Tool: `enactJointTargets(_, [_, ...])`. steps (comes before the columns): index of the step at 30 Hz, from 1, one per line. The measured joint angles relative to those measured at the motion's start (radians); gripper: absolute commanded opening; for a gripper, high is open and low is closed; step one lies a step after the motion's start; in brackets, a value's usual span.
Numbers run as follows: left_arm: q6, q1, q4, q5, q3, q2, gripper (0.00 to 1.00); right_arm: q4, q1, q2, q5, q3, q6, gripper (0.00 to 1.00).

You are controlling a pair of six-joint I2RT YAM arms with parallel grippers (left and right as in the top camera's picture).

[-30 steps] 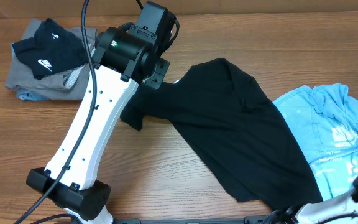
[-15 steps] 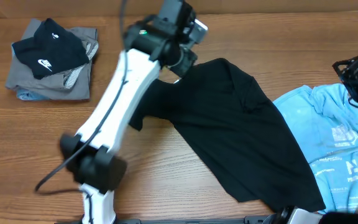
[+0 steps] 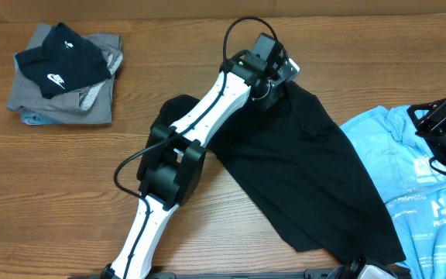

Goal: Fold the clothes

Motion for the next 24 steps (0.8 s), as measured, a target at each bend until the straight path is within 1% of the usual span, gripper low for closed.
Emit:
enactJointTargets(5, [0.0, 0.012, 0.016, -0.003, 0.0, 0.077, 0.04, -0.024, 0.0, 0.0, 0.034, 0.0, -0.001, 0.52])
enactJointTargets(10, [-0.013, 0.043, 0.035, -0.006, 0.007, 0.092, 0.04, -0.027, 0.0, 0.0, 0.045, -0.014, -0.002, 0.52])
enactJointTargets(13, [-0.059, 0.06, 0.051, -0.062, 0.01, 0.094, 0.04, -0.029, 0.0, 0.0, 0.051, -0.037, -0.002, 0.52])
enactJointTargets(16, [-0.126, 0.099, 0.073, -0.165, 0.014, 0.099, 0.04, -0.035, 0.002, 0.0, 0.055, -0.052, -0.006, 0.52])
enactJointTargets(18, [-0.177, 0.153, 0.077, -0.224, 0.022, 0.102, 0.04, -0.035, 0.009, 0.0, 0.059, -0.056, -0.013, 0.52])
enactJointTargets(20, [-0.22, 0.224, 0.066, -0.239, 0.035, 0.106, 0.04, -0.038, 0.023, 0.0, 0.068, -0.06, -0.023, 0.52])
enactJointTargets(22, [-0.248, 0.307, 0.046, -0.213, 0.061, 0.114, 0.06, -0.041, 0.04, 0.0, 0.082, -0.068, -0.031, 0.52])
enactJointTargets(24, [-0.267, 0.384, 0.025, -0.153, 0.098, 0.121, 0.08, -0.04, 0.065, 0.0, 0.097, -0.09, -0.035, 0.52])
